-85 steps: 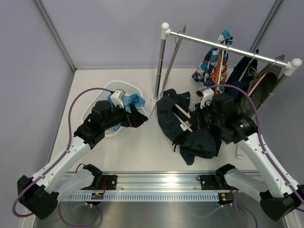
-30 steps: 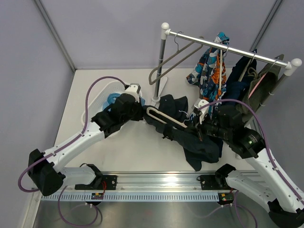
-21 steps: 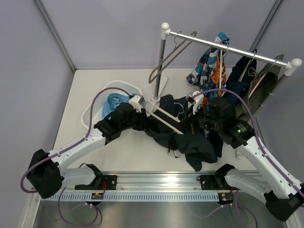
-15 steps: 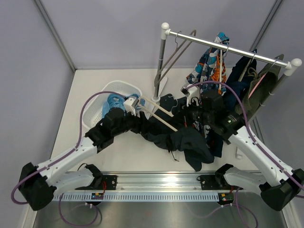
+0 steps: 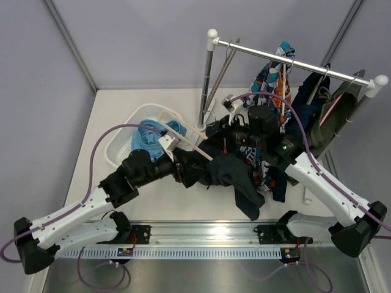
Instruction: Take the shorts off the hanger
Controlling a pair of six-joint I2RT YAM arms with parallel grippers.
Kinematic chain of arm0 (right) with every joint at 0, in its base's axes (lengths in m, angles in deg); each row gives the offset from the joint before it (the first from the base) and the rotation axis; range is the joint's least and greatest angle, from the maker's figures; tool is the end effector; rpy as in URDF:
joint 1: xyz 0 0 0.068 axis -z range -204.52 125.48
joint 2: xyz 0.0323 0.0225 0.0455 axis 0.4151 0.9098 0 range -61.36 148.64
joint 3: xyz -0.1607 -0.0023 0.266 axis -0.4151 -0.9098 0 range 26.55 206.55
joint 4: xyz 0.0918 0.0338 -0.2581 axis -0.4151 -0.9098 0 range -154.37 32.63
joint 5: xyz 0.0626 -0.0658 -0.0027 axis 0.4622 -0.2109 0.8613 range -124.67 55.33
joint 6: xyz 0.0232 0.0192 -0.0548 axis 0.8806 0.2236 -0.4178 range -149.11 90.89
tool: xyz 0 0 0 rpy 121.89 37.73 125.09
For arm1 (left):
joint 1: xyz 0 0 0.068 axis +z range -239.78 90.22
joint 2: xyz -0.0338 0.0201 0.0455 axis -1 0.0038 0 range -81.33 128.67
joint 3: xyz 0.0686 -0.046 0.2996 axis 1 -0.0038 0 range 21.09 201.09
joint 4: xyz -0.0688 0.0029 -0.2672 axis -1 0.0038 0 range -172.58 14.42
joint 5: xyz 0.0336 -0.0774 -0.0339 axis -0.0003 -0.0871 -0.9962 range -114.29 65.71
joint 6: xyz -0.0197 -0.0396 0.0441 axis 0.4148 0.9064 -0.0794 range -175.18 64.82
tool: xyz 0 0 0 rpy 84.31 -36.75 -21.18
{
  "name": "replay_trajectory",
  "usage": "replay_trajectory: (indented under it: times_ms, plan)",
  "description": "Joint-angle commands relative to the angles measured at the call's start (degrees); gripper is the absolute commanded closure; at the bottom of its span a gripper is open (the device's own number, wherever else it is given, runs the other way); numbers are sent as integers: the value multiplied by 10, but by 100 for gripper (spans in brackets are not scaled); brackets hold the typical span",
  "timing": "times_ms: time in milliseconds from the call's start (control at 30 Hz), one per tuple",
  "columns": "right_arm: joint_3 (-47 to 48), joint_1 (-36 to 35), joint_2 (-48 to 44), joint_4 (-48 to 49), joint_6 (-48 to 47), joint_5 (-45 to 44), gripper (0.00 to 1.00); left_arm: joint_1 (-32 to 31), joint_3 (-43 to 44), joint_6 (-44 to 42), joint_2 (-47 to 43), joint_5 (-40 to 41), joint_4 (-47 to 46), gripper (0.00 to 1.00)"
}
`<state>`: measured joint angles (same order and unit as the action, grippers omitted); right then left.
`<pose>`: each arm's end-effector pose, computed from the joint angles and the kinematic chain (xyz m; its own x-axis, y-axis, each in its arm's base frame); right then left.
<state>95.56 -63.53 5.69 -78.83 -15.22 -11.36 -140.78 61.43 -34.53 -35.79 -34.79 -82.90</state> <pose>0.1987 0.1853 0.4222 -0.4601 -0.0890 -0.8834 -0.7803 0.5152 0.3545 0.1146 -0.1553 0.3557 -0.3598 -0.1066 -0.9269 0.8031 0.4704 -0.3658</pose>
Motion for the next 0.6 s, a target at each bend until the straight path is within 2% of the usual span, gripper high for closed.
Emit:
replay_trajectory:
  times_ms: [0,167,300,333,400,433,567]
  plan:
    - [45,-5,6,43,38,-13,100,-45,38,-43,65,31,-41,1]
    - [60,-5,12,37,56,-14,100,-76,53,-52,131,57,-90,2]
    - [61,-5,13,36,64,-14,100,-83,76,-53,183,51,-111,13]
    - [62,-5,13,36,64,-15,100,-83,90,-51,201,47,-110,27]
    - [67,-5,13,37,65,-18,100,-86,101,-41,214,24,-112,49]
    - [68,-5,14,37,64,-21,100,-88,105,-40,219,16,-110,65]
    - [87,-5,20,41,59,-43,100,-119,107,-46,225,0,-93,88]
